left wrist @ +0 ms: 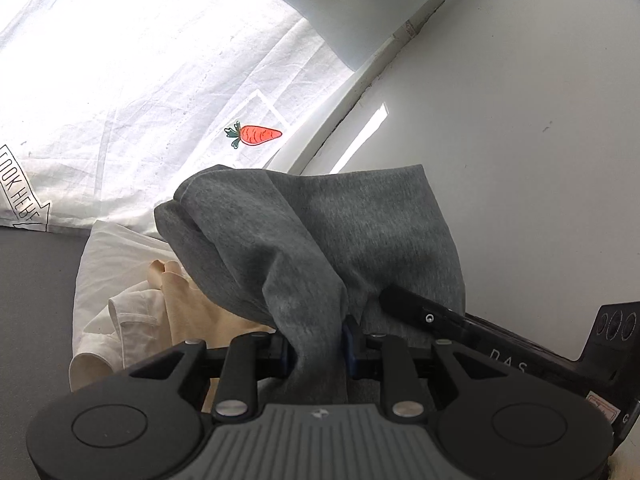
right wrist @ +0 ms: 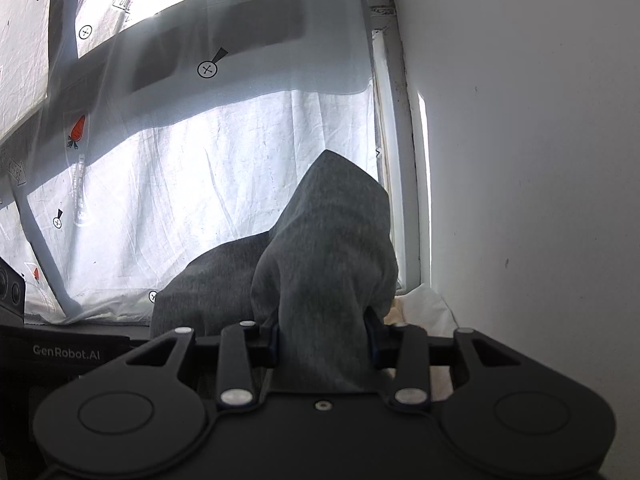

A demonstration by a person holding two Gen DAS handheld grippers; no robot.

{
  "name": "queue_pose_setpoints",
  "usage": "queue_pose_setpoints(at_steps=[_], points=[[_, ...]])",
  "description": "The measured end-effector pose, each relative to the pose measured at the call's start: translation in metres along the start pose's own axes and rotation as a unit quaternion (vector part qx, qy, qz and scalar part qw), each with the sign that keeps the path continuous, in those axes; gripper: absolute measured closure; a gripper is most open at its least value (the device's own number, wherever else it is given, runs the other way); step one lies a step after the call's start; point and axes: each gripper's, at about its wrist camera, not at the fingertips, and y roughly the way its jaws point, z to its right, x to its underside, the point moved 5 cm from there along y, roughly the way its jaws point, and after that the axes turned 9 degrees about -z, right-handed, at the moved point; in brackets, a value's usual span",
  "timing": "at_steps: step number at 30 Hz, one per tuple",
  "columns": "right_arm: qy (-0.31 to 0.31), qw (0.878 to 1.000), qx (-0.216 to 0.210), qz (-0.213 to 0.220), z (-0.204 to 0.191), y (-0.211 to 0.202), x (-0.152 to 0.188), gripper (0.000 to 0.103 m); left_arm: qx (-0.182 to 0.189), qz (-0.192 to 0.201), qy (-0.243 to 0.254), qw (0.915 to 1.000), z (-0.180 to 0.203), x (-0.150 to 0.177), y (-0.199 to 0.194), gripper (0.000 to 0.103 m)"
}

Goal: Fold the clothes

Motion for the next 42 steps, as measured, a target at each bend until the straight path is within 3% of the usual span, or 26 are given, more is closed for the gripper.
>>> queue_pose_setpoints(at_steps=[2,6,7,9,10,12,14,17,21,25,29,31,33,35,37,42], points=[[-0.021,0.999,0.034,-0.022,0.007,0.027,0.003,0.060,-0.056,-0.007,-0.006,0.9984,-0.021,-0.009,0.016,0.073],[-0.088,0.989,0.111,-0.028,0.004,0.046,0.012,0.048,-0.108,-0.008,-0.028,0.9937,-0.052,-0.005,0.021,0.068],[-0.102,0.986,0.131,-0.016,0.002,0.044,0.013,0.041,-0.117,-0.002,-0.026,0.9928,-0.055,-0.002,0.017,0.061],[-0.127,0.978,0.168,0.010,-0.003,0.038,0.013,0.036,-0.132,0.014,-0.026,0.9909,-0.059,0.001,0.012,0.049],[-0.125,0.977,0.172,0.023,-0.003,0.032,0.014,0.036,-0.140,0.016,-0.021,0.9899,-0.060,0.004,0.010,0.044],[-0.103,0.984,0.142,0.030,-0.004,0.026,0.019,0.036,-0.156,0.015,-0.006,0.9877,-0.060,0.011,0.010,0.039],[-0.069,0.993,0.098,0.007,-0.005,0.034,0.032,0.036,-0.178,-0.008,0.026,0.9837,-0.059,0.024,0.017,0.032],[-0.041,0.991,0.117,-0.056,-0.001,0.060,0.055,0.036,-0.199,-0.036,0.048,0.9781,-0.064,0.045,0.024,0.026],[0.013,0.988,0.140,-0.057,0.000,0.046,0.050,0.031,-0.213,-0.031,0.058,0.9747,-0.066,0.045,0.013,0.022],[0.022,0.988,0.153,-0.020,-0.012,0.012,0.036,0.008,-0.200,0.017,0.066,0.9774,-0.051,0.033,-0.032,0.022],[0.029,0.989,0.143,0.007,-0.033,-0.027,0.034,0.008,-0.212,0.084,0.091,0.9693,-0.028,0.033,-0.097,0.013],[0.051,0.990,0.131,0.026,-0.047,-0.053,0.035,0.000,-0.219,0.125,0.087,0.9638,-0.017,0.037,-0.144,0.011],[0.051,0.991,0.113,0.043,-0.065,-0.075,0.036,0.000,-0.217,0.160,0.079,0.9598,-0.006,0.046,-0.189,0.007],[0.029,0.993,0.101,0.057,-0.090,-0.095,0.040,0.000,-0.217,0.199,0.074,0.9529,-0.002,0.058,-0.235,0.000],[-0.007,0.993,0.101,0.068,-0.122,-0.115,0.046,0.000,-0.231,0.227,0.077,0.9431,0.006,0.075,-0.276,0.000],[-0.043,0.992,0.079,0.085,-0.195,-0.156,0.072,0.000,-0.311,0.231,0.088,0.9178,0.009,0.126,-0.353,0.000]])
